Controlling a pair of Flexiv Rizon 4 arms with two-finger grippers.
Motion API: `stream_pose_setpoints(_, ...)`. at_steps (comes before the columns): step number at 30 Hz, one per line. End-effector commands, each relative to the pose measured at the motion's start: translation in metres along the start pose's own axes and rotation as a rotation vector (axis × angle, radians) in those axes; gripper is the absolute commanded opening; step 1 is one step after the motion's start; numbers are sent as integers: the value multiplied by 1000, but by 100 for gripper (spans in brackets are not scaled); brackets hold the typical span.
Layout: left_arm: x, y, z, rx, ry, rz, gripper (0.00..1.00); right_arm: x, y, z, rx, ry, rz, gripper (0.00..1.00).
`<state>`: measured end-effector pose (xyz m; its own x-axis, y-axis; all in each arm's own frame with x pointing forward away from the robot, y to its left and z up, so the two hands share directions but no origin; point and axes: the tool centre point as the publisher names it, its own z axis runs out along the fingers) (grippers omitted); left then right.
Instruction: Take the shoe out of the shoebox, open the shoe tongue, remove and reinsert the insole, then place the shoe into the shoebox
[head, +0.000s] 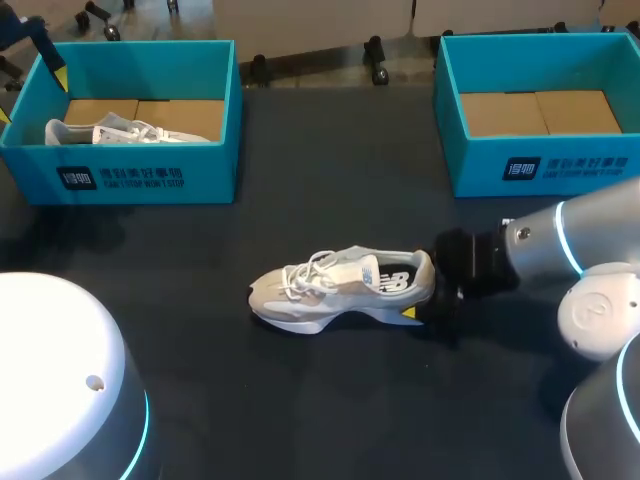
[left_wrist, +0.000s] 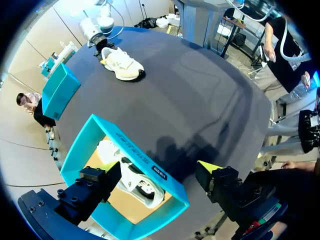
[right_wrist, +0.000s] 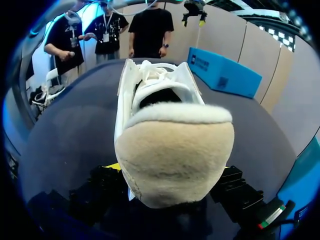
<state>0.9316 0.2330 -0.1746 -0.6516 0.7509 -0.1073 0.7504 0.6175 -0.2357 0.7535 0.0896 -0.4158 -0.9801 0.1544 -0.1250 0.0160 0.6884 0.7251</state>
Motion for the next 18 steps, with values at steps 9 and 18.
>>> stream_pose_setpoints(9, 0, 0, 0, -2, 0, 0, 100, -2, -1, 6, 10, 19, -11, 0)
stream_pose_setpoints(18, 0, 0, 0, -2, 0, 0, 100, -2, -1, 6, 10, 19, -11, 0)
